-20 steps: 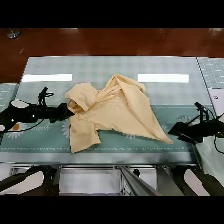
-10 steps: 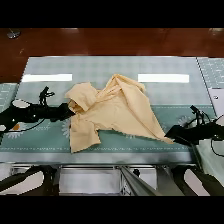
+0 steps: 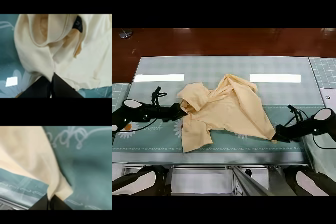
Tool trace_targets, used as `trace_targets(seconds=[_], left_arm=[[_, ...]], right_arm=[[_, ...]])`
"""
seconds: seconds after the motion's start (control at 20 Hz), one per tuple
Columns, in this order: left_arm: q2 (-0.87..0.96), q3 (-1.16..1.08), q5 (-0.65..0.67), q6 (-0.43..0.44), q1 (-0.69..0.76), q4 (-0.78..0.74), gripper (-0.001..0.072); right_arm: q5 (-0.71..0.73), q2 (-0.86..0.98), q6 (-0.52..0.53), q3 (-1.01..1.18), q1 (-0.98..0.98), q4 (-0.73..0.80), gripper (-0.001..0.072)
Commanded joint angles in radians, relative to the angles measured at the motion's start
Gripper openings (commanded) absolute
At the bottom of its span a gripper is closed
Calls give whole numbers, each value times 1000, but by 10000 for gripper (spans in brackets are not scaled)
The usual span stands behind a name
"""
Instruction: Fold the shirts.
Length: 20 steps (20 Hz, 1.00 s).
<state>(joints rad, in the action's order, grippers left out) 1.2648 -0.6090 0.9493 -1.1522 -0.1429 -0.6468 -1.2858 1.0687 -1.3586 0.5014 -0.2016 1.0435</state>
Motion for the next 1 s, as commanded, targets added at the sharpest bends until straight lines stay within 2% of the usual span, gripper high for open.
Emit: trace_targets(seconds=[0.0, 0.1, 0.25, 0.4, 0.5, 0.6, 0.75, 0.95], left_arm=[[-13, -63, 80, 0, -23, 25, 29], [-50, -193, 145, 1, -51, 126, 28], [-156, -494, 138, 0, -76, 274, 28], [-233, -845, 125, -7, -103, 257, 28], [-273, -1054, 126, -75, -128, 161, 28], [-319, -1225, 138, -162, -154, -8, 28], [-403, -1368, 187, -240, -176, -243, 28], [-556, -1405, 259, -248, -175, -444, 28]], right_arm=[[-44, 20, -2, 154, 42, -2, 25], [-91, 20, -16, 390, 43, -3, 25], [-87, 20, -69, 830, 43, -15, 25], [-69, 18, -101, 1258, 43, -13, 25], [-64, -3, -108, 1484, 42, -6, 25], [-44, -57, -108, 1601, 42, 19, 25], [-8, -203, -108, 1611, 43, 106, 26], [-45, -361, -120, 1611, 43, 187, 25]])
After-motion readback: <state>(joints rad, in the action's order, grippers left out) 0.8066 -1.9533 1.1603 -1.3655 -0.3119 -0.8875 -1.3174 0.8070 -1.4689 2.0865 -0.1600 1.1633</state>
